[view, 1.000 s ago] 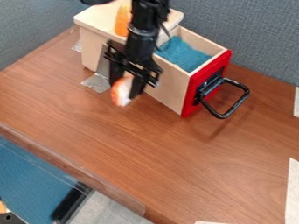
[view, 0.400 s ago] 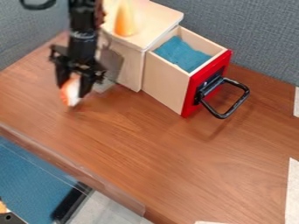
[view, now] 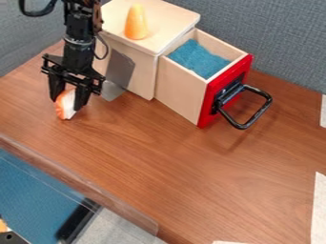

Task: Move the sushi to the left side of the table near the drawer

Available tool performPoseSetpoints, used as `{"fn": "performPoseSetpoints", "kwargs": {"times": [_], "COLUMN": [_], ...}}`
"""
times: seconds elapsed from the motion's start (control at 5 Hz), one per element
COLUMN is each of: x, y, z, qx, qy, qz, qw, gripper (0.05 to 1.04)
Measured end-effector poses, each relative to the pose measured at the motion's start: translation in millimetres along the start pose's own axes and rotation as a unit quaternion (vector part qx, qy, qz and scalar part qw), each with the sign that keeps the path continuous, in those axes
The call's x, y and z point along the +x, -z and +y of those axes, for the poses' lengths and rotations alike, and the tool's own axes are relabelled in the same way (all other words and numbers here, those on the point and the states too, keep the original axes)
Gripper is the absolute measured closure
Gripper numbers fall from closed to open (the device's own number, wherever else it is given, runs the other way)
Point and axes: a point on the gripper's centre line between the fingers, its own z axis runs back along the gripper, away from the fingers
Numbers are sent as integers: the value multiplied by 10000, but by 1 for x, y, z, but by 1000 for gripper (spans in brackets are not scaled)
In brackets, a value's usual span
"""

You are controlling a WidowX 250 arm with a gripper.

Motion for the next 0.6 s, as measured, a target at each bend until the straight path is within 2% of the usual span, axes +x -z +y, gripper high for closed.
{"fn": "performPoseSetpoints", "kwargs": {"times": [0.2,0.4,0.6], "x": [-11,-18,-23], "y": [-7,-50,-78], "z": [-6,-9,-9], "qx": [-169,-402,-575], "qy": [34,131,306], "qz": [-27,-621,-892], "qw": [9998,9972,9939], "gripper": [132,79,83]}}
